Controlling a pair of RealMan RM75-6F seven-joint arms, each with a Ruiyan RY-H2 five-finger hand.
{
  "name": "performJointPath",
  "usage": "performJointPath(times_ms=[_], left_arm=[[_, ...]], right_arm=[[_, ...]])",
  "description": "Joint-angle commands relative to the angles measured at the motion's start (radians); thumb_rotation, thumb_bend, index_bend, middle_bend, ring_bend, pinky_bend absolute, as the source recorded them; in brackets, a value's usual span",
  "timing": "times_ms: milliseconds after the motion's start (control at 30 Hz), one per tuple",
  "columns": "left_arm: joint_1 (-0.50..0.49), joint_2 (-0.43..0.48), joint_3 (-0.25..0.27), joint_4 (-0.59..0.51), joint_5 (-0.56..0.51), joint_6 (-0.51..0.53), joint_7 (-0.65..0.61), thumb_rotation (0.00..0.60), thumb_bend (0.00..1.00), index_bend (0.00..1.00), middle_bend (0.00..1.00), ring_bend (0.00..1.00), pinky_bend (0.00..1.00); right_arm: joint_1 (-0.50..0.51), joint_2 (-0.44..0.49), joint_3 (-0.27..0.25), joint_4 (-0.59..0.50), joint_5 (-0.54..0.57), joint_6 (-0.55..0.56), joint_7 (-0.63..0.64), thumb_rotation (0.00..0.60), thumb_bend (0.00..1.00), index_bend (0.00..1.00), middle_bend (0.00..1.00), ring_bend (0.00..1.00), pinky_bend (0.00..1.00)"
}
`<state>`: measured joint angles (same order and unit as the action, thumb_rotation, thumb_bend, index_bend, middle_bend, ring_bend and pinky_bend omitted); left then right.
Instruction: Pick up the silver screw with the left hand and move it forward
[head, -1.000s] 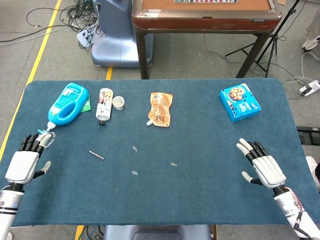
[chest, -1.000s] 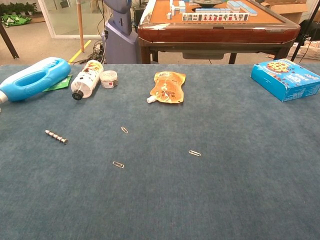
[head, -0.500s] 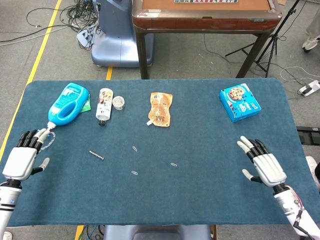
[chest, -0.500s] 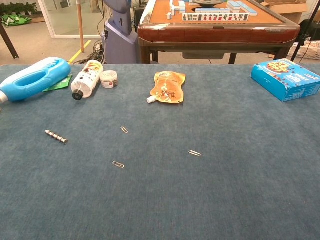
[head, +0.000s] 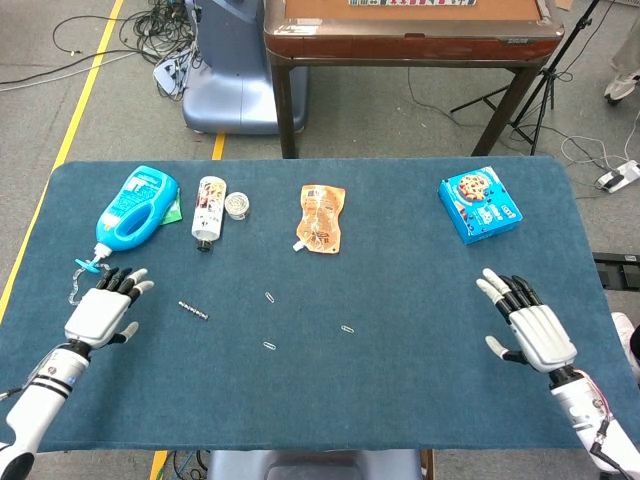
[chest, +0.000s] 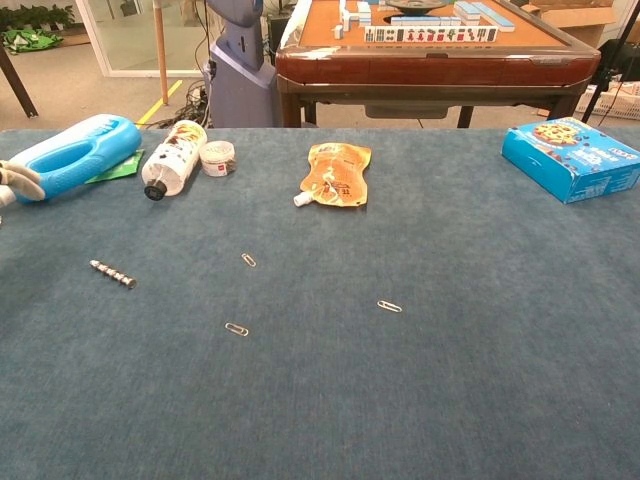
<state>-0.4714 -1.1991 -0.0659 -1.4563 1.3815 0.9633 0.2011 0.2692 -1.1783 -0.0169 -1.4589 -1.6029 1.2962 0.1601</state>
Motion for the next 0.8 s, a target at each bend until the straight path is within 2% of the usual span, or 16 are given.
performJointPath(times_ms=[33,300,500,800], left_arm=[[-0.032,-0.031,0.000,0.026,-0.024,-0.043,0.012,0.600,0.36,0.19,0.00,0.00,0.00],[-0.074,-0.072,0.005,0.083,-0.009,-0.083,-0.034,0.600,0.36,0.22,0.00,0.00,0.00],[-0.098,-0.096,0.013,0.122,0.016,-0.091,-0.056,0.600,0.36,0.29,0.00,0.00,0.00],[-0.127,-0.144,0.023,0.195,0.037,-0.110,-0.118,0.600,0.36,0.29,0.00,0.00,0.00]], right_arm=[[0.003,0.011,-0.002,-0.007,-0.001,-0.007,0.039,0.600,0.30,0.00,0.00,0.00,0.00],[0.006,0.007,0.000,0.005,0.008,-0.016,0.035,0.600,0.30,0.00,0.00,0.00,0.00],[0.006,0.004,0.003,0.009,0.017,-0.022,0.029,0.600,0.30,0.00,0.00,0.00,0.00],[0.007,0.000,0.008,0.013,0.030,-0.027,0.022,0.600,0.30,0.00,0.00,0.00,0.00]])
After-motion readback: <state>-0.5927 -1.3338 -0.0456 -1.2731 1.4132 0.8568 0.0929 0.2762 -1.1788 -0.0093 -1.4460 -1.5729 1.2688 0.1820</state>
